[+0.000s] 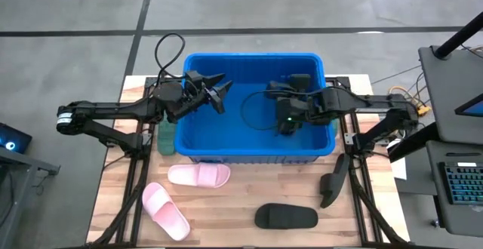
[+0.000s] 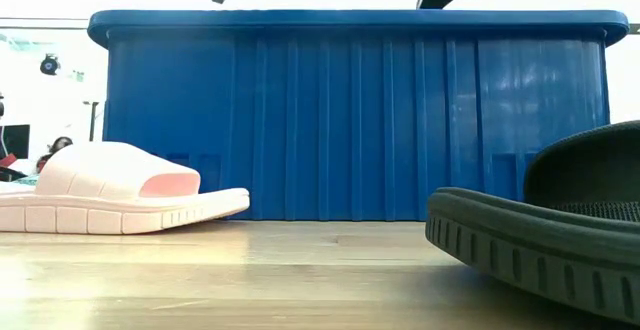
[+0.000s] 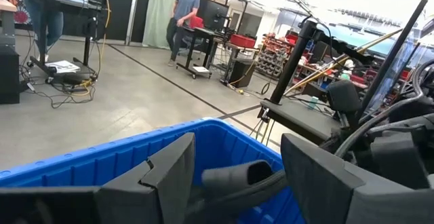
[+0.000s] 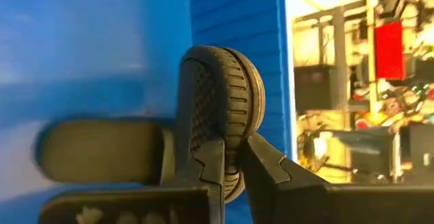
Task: Pick and place slides into bin
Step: Put the black slipper into the blue bin
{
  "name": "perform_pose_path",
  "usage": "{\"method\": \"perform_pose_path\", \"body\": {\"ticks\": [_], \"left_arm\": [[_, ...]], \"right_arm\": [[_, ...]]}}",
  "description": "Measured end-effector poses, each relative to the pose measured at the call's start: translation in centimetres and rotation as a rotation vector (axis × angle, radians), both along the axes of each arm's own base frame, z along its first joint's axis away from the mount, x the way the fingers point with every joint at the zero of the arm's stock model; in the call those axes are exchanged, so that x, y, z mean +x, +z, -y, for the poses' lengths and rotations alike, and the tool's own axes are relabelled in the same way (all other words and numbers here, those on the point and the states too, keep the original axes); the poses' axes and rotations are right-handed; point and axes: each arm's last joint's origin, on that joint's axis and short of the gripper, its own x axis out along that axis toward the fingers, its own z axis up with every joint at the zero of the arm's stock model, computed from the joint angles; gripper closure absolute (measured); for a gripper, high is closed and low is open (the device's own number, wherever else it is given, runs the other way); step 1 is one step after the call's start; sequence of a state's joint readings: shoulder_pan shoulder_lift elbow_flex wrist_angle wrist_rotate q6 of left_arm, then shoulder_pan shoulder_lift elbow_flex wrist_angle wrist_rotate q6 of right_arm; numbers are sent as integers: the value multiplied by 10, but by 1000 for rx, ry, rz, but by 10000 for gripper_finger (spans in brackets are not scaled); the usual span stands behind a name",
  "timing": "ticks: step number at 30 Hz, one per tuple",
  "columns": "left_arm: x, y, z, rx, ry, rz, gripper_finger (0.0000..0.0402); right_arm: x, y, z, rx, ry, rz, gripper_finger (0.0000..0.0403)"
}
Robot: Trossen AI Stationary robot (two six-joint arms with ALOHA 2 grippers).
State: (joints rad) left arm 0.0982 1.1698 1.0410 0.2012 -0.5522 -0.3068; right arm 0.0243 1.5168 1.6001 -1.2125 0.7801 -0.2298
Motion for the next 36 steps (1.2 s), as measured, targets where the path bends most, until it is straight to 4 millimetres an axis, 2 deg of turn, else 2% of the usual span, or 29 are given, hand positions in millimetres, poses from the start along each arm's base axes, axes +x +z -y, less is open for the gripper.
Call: {"method": "perform_pose_path", "body": {"ticks": [6, 13, 19, 26, 32, 36], "left_arm": [[0, 0, 0, 0, 0, 0, 198], [0, 0, 0, 0, -1, 0, 198], [0, 0, 0, 1, -12, -1, 198], [0, 0, 1, 2, -23, 0, 198], [0, 0, 1, 2, -24, -1, 198], [1, -1, 1, 3, -24, -4, 198]], "right_arm": [[22, -16, 16, 101, 34, -31, 384], [41, -24, 45, 14, 0, -28, 384], [39, -19, 53, -30, 28, -59, 384], [29, -4, 62, -75, 3, -47, 384], [28, -11, 74, -58, -23, -70, 384], [31, -24, 80, -43, -41, -109, 386]]}}
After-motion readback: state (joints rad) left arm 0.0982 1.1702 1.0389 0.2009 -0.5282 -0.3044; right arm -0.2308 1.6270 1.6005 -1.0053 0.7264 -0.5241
